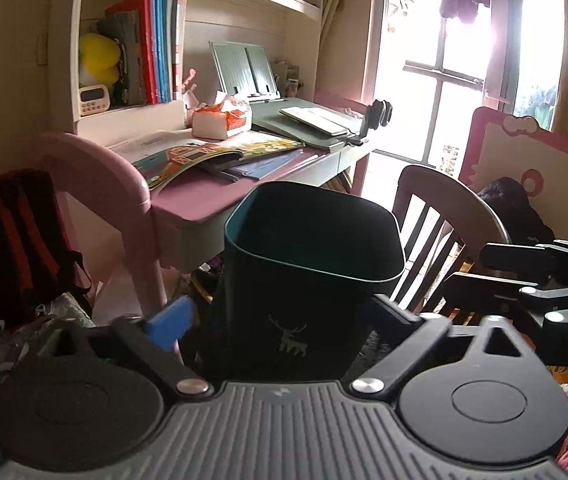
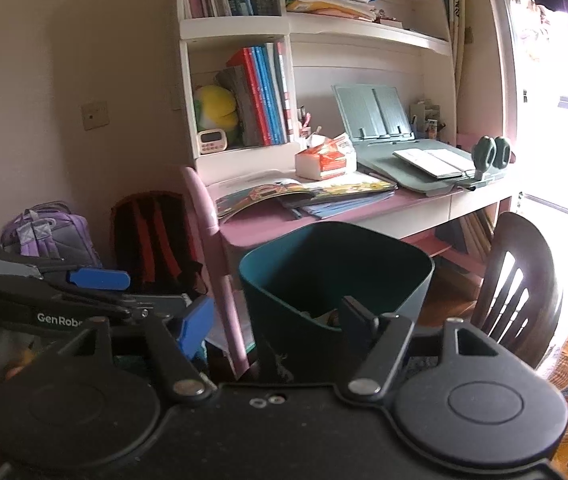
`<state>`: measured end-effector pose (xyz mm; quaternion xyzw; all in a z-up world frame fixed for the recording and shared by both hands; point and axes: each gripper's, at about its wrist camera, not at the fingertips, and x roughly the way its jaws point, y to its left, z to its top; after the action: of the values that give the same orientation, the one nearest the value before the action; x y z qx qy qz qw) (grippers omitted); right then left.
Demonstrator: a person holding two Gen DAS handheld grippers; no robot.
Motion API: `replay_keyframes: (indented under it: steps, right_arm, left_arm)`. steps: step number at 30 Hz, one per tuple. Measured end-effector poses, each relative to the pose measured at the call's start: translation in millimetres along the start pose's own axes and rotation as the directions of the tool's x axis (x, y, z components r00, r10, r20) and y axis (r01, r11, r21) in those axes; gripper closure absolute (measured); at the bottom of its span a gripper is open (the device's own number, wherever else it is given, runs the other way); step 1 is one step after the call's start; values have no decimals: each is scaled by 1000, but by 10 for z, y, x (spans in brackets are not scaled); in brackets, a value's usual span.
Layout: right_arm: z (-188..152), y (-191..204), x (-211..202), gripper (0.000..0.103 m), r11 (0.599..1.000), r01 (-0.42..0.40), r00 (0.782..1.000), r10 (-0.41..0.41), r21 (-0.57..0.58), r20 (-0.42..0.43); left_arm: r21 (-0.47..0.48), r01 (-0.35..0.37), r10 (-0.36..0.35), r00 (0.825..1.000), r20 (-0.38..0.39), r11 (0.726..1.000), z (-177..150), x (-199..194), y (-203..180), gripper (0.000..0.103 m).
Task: Collect trash
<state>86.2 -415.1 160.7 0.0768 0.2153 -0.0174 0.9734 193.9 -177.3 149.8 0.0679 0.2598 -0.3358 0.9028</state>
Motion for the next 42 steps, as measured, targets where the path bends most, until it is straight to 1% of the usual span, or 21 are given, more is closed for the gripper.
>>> replay_keyframes:
  steps: [5, 9, 15, 28, 42]
  right_arm:
    - [-53, 92, -35, 33, 1000, -13, 1000, 13, -10, 12]
    - [-69, 96, -54, 32, 1000, -14, 1000, 14, 1, 13]
    - [-91, 96, -84, 32, 1000, -14, 1000, 14, 0, 11]
    - [-83, 113, -104, 31, 1000, -18, 1000, 18, -5, 13]
    - [-27, 106, -220, 31, 1000, -9, 999, 9, -1, 36]
  left_arm:
    - [-14, 8, -7, 1000, 9, 1000, -71, -60, 11, 1]
    - [7, 0, 0, 1000, 18, 1000, -112, -99, -14, 1]
    - [-20, 29, -29, 999, 30, 999, -125, -146, 23, 1]
    - [-48, 39, -37, 998, 44, 998, -134, -187, 54, 1]
    - [-20, 46, -44, 996, 75, 999, -47, -283, -52, 1]
